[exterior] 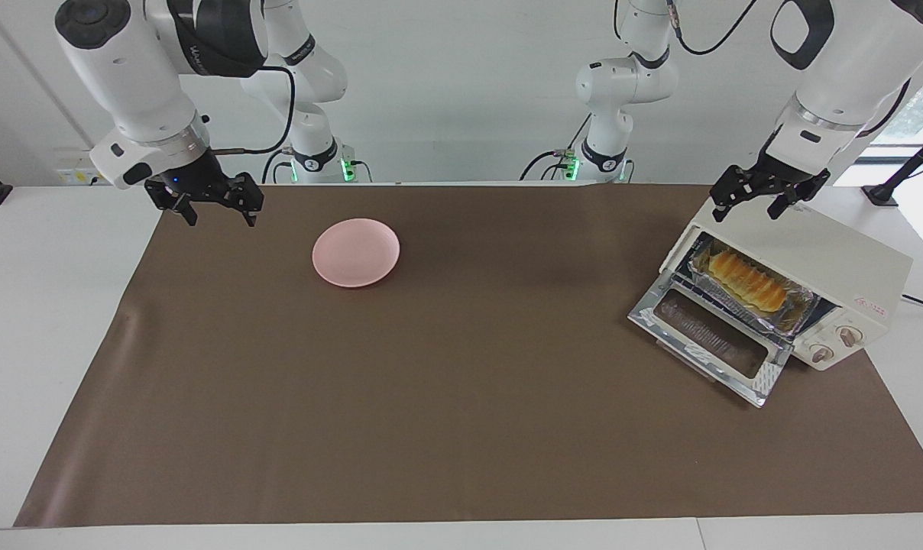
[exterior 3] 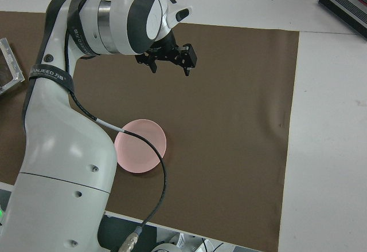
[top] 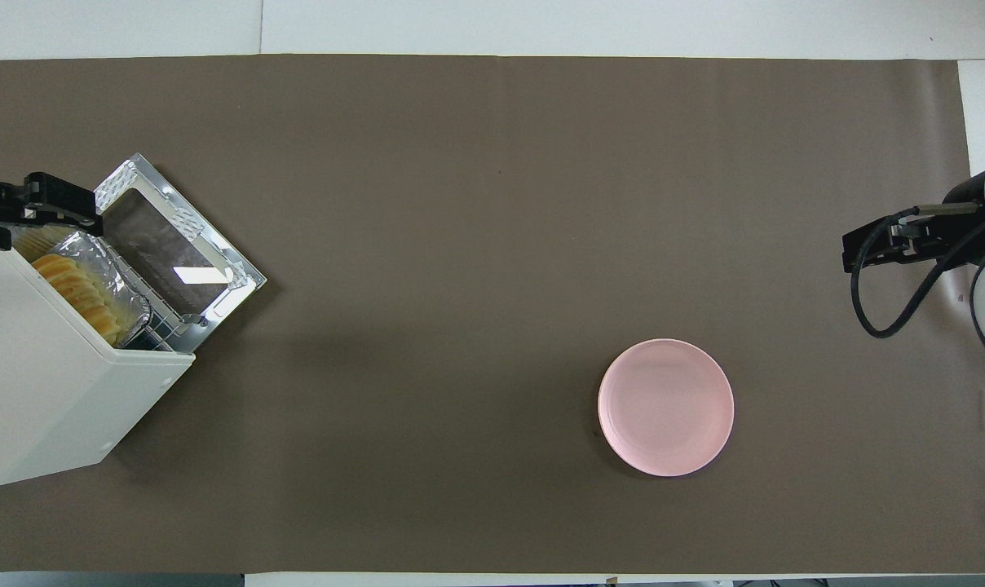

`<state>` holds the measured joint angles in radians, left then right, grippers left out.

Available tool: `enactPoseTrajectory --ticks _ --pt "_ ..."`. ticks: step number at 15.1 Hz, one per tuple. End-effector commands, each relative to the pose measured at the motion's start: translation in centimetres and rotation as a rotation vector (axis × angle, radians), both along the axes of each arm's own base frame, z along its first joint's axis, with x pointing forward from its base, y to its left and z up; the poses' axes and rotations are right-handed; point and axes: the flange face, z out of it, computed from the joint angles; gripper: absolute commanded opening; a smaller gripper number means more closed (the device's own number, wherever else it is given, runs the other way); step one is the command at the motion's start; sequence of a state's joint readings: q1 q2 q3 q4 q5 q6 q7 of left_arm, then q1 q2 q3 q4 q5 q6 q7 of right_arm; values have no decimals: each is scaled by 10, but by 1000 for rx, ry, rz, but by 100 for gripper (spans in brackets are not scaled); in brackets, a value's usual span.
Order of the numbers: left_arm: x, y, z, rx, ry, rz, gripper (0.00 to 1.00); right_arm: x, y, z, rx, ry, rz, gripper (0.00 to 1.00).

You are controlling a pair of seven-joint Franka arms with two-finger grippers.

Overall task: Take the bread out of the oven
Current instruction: 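Reach the left gripper into the oven and grasp the foil tray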

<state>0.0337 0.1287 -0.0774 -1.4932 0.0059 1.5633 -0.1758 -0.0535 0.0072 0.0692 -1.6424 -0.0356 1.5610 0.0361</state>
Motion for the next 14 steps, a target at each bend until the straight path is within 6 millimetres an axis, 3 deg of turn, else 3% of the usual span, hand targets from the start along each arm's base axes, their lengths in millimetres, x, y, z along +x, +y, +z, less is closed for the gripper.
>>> enactPoseTrajectory --ticks 1,3,5,7,9,14 --pt "49 9 -33 52 48 190 100 -5 -4 1 -16 9 20 100" --pt "62 -13 -59 153 41 272 100 -5 -4 1 -16 7 20 100" --pt "71 -15 -77 222 -13 366 100 -5 -4 1 -16 9 20 100" --pt "73 -13 -112 261 -47 464 100 -5 -4 1 -16 9 20 100" --pt "66 -8 -142 275 -57 518 100 -5 -4 1 -16 7 20 100" --pt "45 6 -176 313 -58 548 100 -5 -4 1 -16 9 20 100"
